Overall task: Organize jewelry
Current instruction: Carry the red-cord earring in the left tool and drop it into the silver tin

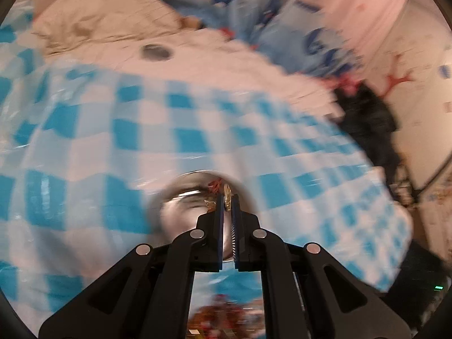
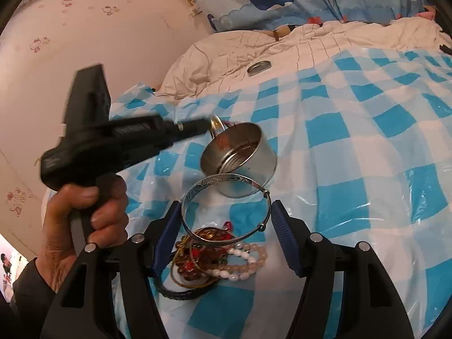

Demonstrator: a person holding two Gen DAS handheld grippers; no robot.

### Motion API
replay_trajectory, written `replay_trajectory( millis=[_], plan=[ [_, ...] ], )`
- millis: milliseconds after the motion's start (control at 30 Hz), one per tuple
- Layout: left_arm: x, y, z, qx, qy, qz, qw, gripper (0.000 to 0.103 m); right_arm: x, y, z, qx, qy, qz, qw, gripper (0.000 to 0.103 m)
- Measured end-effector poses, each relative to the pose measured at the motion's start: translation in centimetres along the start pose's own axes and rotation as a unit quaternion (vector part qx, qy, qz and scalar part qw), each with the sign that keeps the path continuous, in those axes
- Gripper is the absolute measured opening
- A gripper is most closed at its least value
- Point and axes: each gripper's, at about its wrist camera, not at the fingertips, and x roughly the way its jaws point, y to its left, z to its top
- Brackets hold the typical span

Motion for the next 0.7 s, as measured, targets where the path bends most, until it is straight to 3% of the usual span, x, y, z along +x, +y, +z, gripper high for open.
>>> replay_trajectory(
  millis=[233,300,467,567,700],
  plan=[
    [-3.5,0.7,-0.8,0.019,-0.017,0.055,0.9982,0.026,1.4,2.3,2.2,-0.059,-0.013,-0.034,0.998,0.063],
    [-4.7,1.4,-1.3,0.01,-0.024,0.061,0.9978,0.037,2.4,3.3,3.1,-0.078,-0.014,-0.034,0.996,0.063],
    [-7.3,3.0,-2.0,-0.01,-0.039,0.066,0.997,0.044,6.7,5.0,5.5,-0.118,-0.008,-0.047,0.992,0.063],
    [-8.4,3.8,-2.9,-0.023,-0.045,0.071,0.9962,0.049,9.3,4.6,5.9,-0.129,0.008,-0.075,0.989,0.068],
    [-8.7,4.2,-3.9,-0.031,-0.035,0.073,0.9962,0.051,7.2,3.9,5.0,-0.126,0.001,-0.091,0.988,0.075]
  ],
)
